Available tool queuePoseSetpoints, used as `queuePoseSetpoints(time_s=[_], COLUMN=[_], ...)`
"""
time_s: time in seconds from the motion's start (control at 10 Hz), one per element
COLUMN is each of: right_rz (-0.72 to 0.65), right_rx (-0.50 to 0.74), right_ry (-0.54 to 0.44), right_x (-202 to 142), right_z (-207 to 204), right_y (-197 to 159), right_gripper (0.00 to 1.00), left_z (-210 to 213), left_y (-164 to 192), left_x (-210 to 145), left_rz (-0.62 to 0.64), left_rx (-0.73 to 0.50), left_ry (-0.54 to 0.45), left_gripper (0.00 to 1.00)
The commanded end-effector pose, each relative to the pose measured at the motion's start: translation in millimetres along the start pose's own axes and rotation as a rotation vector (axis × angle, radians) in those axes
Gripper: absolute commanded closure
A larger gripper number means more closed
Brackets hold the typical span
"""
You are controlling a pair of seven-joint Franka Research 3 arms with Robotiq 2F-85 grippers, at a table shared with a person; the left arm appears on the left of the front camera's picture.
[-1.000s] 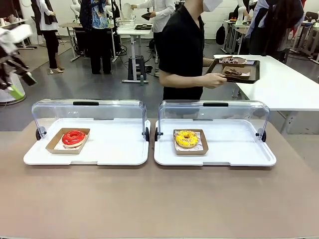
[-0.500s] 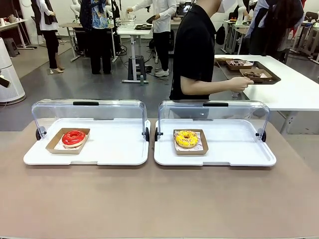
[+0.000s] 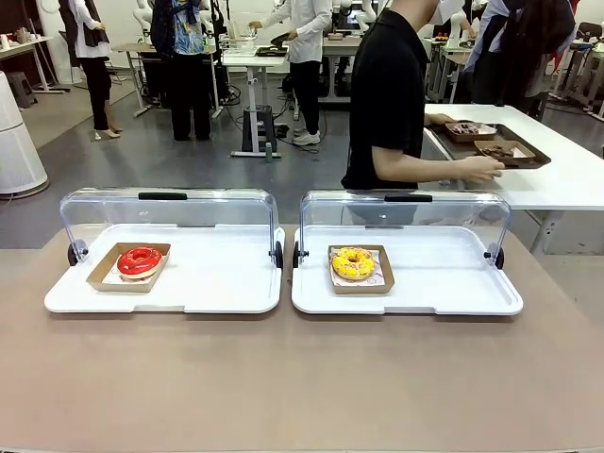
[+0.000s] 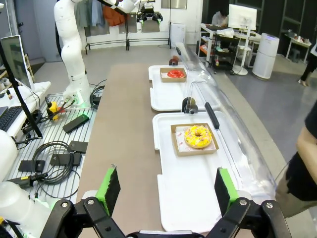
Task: Provide the desired donut to the person.
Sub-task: Place the picked Paper togo box onto the Handle tray extended by the person.
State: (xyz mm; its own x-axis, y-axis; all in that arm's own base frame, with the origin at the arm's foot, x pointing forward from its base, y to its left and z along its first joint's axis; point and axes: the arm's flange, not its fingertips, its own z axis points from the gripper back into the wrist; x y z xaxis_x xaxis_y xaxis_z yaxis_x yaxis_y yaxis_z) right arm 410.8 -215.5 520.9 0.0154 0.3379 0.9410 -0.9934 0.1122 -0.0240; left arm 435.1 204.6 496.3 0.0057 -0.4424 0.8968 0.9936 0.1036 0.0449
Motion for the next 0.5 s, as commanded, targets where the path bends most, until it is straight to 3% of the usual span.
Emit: queuePoseSetpoints(time_s=[0.0, 0.4], right_rz=[0.003, 0.003], right_rx=[0.003, 0.003], right_ry=[-0.006, -0.006], right_x=[0.6, 0.6], right_z=[-0.2, -0.2], right_y=[0.0, 0.0], right_gripper=[0.0, 0.0], left_z=[-14.4, -13.2], left_y=[-18.1, -26.9], left_x=[4.9, 9.1], left_rz=[-0.009, 0.01], left_rx=[0.073, 0.112], left_ry=[-0.026, -0.063], left_gripper=[0.0, 0.0])
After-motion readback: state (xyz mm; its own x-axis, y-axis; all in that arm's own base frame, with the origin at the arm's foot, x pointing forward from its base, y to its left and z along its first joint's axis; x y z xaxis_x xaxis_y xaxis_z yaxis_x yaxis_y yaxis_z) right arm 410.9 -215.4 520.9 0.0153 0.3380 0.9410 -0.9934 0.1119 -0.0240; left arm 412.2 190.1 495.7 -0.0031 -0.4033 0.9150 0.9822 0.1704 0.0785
